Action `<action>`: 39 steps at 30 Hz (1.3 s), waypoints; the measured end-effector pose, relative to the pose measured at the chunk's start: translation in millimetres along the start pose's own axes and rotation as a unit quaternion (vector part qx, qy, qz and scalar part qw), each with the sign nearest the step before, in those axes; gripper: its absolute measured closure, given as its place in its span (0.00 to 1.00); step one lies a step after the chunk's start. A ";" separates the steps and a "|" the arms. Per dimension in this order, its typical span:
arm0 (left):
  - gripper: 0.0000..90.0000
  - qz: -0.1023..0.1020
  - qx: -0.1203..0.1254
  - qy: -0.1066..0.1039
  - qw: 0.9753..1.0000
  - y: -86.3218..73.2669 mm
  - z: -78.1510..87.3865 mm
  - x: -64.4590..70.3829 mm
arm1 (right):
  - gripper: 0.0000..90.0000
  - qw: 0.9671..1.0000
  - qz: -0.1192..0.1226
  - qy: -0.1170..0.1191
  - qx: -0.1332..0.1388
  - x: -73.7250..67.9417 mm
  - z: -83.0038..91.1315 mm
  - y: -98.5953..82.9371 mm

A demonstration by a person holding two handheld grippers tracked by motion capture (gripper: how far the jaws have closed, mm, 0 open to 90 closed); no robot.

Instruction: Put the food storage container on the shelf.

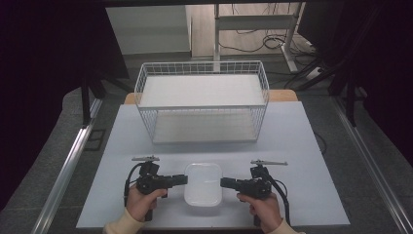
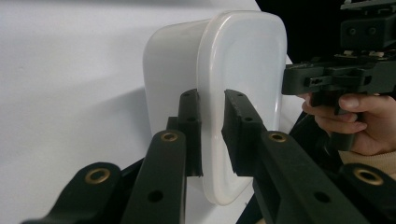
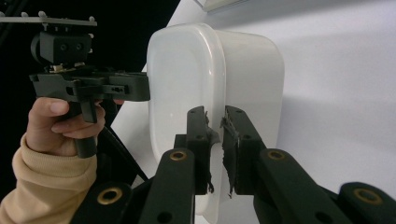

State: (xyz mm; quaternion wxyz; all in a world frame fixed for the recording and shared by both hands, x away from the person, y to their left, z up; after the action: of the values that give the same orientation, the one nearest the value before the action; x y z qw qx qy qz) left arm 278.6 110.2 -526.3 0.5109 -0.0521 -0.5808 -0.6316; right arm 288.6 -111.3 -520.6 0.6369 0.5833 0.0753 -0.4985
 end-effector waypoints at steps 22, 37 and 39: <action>0.88 -0.019 0.012 -0.007 1.000 7.4 5.6 7.7 | 0.90 0.999 0.048 0.010 0.010 -8.5 3.0 7.7; 0.88 -0.034 0.017 -0.008 0.999 19.6 4.3 10.4 | 0.90 0.998 0.065 0.018 0.012 -9.8 1.4 20.8; 0.89 -0.036 0.017 -0.010 0.999 22.3 4.2 10.5 | 0.90 0.998 0.066 0.020 0.014 -10.2 1.0 22.7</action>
State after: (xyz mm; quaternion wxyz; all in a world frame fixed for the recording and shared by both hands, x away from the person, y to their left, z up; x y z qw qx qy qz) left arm 287.1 111.8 -502.9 0.4828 -0.0288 -0.5981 -0.6391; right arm 299.5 -110.6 -498.2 0.6586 0.6055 0.0428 -0.4448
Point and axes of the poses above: each handheld gripper's, and its own axes: z roughly backward along the jaws, y roughly out of its top, x roughly to its right, the point moved 7 cm from there along -z, roughly forward along the jaws, and after that the axes turned 15 degrees about x, right-handed, at the moved point
